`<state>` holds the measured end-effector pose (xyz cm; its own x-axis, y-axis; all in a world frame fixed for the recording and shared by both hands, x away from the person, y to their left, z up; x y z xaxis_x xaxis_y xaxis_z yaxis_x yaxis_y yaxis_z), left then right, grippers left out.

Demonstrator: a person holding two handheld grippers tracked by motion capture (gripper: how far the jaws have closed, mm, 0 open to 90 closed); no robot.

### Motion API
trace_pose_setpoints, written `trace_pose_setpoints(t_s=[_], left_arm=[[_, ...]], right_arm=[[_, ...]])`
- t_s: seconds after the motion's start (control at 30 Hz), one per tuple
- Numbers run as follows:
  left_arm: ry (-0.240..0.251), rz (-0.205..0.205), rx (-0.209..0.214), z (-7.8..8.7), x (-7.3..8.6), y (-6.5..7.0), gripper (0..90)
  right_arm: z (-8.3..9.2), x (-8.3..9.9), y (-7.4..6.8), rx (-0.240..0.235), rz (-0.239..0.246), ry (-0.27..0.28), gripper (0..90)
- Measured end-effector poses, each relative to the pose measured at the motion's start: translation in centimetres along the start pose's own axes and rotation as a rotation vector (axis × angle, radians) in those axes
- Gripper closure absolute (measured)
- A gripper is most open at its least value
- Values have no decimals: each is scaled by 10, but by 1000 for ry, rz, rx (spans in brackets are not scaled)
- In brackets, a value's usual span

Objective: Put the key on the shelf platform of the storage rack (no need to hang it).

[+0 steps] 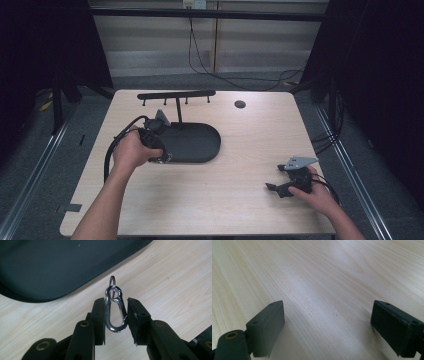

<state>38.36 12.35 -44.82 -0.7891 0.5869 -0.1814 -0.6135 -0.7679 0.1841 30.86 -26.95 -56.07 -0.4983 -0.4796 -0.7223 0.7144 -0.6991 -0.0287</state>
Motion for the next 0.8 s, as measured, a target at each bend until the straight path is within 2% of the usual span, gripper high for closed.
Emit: trace_pose_setpoints(t_s=[0.37, 0.8], left_arm=[[5, 9, 0, 0, -14, 1, 686], [22, 27, -5, -2, -27, -4, 686]], right_arm=[[0, 0, 0, 1, -1, 1, 114], [0, 0, 0, 1, -2, 2, 115]])
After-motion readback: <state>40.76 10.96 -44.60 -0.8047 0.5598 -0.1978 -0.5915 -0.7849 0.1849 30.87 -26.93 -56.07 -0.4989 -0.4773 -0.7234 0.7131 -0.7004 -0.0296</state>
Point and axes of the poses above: each handheld gripper's, and its own axes: z roughly backward along the jaws, x roughly out of its underside, y roughly to its right, the point moved 7 cm from there along -z, roughly forward along the jaws
